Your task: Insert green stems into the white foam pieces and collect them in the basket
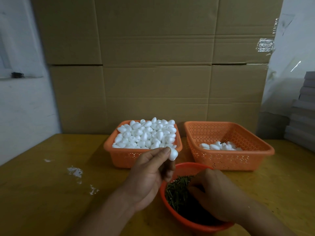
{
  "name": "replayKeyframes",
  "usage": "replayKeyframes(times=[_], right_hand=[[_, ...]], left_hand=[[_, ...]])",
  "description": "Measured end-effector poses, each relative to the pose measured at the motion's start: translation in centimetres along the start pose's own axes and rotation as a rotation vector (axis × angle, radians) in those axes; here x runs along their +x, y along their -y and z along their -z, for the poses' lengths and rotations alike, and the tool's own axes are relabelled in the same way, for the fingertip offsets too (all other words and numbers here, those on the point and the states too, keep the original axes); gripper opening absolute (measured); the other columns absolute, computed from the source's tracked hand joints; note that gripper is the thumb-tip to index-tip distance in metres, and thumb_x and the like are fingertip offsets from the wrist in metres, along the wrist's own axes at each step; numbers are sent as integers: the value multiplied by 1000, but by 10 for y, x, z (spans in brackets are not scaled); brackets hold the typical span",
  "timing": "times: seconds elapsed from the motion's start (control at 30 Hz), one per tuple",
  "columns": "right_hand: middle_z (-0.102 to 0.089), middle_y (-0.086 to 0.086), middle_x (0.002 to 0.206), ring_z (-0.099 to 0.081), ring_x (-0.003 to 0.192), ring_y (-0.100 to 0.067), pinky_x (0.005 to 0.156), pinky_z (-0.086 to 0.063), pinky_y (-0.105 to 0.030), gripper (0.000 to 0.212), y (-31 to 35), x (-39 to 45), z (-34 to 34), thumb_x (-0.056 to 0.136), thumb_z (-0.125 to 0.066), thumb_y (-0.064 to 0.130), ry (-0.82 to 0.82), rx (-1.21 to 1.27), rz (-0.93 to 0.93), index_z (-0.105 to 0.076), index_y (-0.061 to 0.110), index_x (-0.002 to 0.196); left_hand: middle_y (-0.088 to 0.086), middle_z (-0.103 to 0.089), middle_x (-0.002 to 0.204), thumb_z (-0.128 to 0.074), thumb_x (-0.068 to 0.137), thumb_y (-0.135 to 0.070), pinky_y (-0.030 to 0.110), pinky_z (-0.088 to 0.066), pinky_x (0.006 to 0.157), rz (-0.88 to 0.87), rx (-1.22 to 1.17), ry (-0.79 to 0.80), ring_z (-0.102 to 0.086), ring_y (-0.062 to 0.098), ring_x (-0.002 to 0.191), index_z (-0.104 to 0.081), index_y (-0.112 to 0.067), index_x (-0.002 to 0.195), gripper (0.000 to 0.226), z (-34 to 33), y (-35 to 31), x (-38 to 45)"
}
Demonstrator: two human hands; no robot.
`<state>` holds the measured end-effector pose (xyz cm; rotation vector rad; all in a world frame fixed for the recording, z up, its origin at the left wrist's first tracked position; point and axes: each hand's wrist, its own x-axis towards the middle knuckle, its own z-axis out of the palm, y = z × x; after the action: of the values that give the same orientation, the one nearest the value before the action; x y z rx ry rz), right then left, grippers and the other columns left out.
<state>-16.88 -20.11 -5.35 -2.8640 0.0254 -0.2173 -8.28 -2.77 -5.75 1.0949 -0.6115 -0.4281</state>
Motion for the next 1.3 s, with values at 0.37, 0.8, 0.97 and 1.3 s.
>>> replayKeyframes(times=[0.37,0.8,0.97,1.3], right_hand=[[-73,17,74,-66,64,1,62,-55,-24,10,-2,-3,14,79,-83,26,-184,352,26,-78,35,76],[-73,-8,66,-65,53,-14,53,-55,-22,13,23,-10,17,67,-80,19,-584,1010,201,-79,12,77],[-74,-1,66,-66,53,-12,51,-54,-21,10,26,-11,17,67,-78,22,-584,973,214,-79,18,76],[-73,8,68,-66,56,-13,51,-53,-33,6,28,-14,11,78,-80,14,-677,662,218,-79,19,81]], left_hand=[[9,-57,75,-62,89,-30,25,-43,55,90,-69,-1,-53,16,61,-70,-9,100,25,1,-3,-1],[6,-65,75,-65,94,-35,22,-47,51,124,-123,48,-62,12,64,-75,-15,95,23,-2,-5,-3],[8,-65,73,-63,94,-35,22,-47,52,135,-126,54,-62,13,64,-73,-13,93,25,-3,-6,-4],[8,-63,72,-66,89,-35,21,-46,52,125,-97,38,-59,12,62,-73,-12,89,24,-6,-6,-5]])
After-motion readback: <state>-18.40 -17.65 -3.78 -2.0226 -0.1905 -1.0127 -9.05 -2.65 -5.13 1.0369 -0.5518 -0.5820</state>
